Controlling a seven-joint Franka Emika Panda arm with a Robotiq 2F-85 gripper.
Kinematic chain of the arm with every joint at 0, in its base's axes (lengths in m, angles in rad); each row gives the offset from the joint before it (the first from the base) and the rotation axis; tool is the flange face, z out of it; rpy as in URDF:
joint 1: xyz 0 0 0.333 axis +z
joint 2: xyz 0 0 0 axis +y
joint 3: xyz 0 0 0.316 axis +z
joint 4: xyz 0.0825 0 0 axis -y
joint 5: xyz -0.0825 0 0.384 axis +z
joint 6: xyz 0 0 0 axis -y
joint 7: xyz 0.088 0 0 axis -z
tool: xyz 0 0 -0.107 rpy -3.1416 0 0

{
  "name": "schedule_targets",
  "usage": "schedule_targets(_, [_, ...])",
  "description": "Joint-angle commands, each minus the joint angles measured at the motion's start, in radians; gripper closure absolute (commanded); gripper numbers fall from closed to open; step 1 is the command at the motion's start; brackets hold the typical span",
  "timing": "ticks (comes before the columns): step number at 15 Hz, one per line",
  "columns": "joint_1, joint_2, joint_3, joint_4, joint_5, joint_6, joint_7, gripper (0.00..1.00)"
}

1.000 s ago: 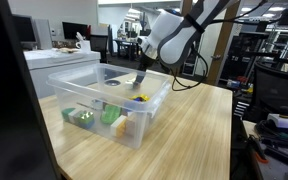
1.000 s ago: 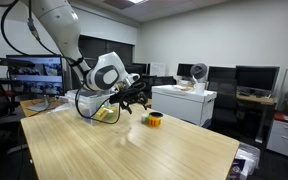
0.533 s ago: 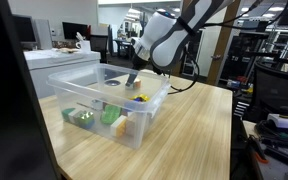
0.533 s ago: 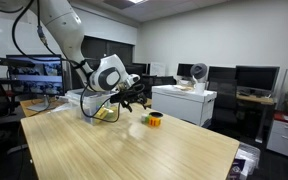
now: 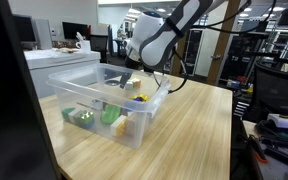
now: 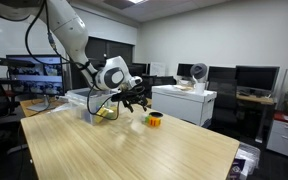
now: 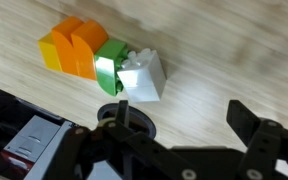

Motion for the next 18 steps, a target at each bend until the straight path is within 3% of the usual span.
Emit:
schedule_targets(1, [0.014,0.035,-0.025,0.042,-0.018,0.017,0.017,0.0])
schedule_targets(6, [0.005,0.074,-0.04,0.078,-0.026,0.073,-0.003,0.0])
schedule_targets(18, [-0.02,0.069,0.002,0.007,0.001,0.027,-0.004,0.0])
